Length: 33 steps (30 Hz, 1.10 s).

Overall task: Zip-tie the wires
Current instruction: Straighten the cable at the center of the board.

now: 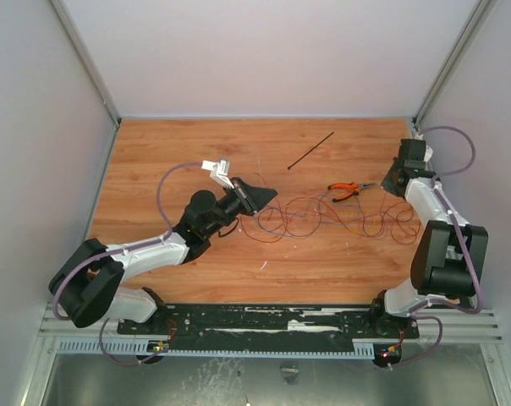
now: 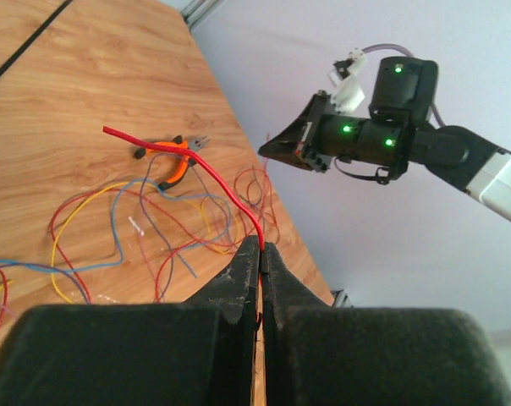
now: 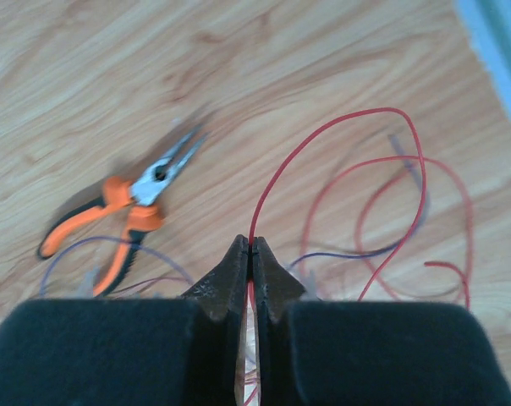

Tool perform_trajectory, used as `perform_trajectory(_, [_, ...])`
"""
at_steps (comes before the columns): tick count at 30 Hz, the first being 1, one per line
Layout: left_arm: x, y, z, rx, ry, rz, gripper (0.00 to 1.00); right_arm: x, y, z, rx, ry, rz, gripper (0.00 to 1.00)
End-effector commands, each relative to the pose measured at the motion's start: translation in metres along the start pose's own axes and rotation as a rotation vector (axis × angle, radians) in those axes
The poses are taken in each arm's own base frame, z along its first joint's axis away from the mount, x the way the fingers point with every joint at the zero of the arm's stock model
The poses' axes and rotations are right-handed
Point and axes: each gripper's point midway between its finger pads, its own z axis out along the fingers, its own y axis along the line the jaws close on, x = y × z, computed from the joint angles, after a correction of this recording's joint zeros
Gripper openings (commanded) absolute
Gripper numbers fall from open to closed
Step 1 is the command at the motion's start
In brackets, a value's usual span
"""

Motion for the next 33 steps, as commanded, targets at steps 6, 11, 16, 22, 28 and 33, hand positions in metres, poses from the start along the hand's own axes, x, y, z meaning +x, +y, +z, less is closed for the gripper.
perform_trajectory(6, [0.011,0.027,0.005,-0.066,0.002,0.019,0.00,-0.025,-0.081,-0.007,0.201,-0.079,0.047,0.00])
perform_trajectory(11, [0.016,0.049,0.006,-0.152,0.007,0.054,0.00,-0.023,-0.104,-0.006,0.263,-0.075,0.061,0.00])
perform_trajectory(16, [0.019,0.078,0.008,-0.287,0.035,0.126,0.00,-0.021,-0.110,-0.006,0.286,-0.084,0.077,0.00])
perform_trajectory(22, [0.022,0.116,0.000,-0.459,0.042,0.211,0.00,-0.008,-0.108,0.000,0.259,-0.071,0.080,0.00])
perform_trajectory(28, [0.014,0.133,-0.009,-0.578,0.032,0.311,0.00,-0.005,-0.099,-0.002,0.200,-0.081,0.085,0.00])
perform_trajectory(33, [0.011,0.135,-0.010,-0.655,0.040,0.433,0.00,-0.006,-0.094,-0.005,0.161,-0.111,0.088,0.00])
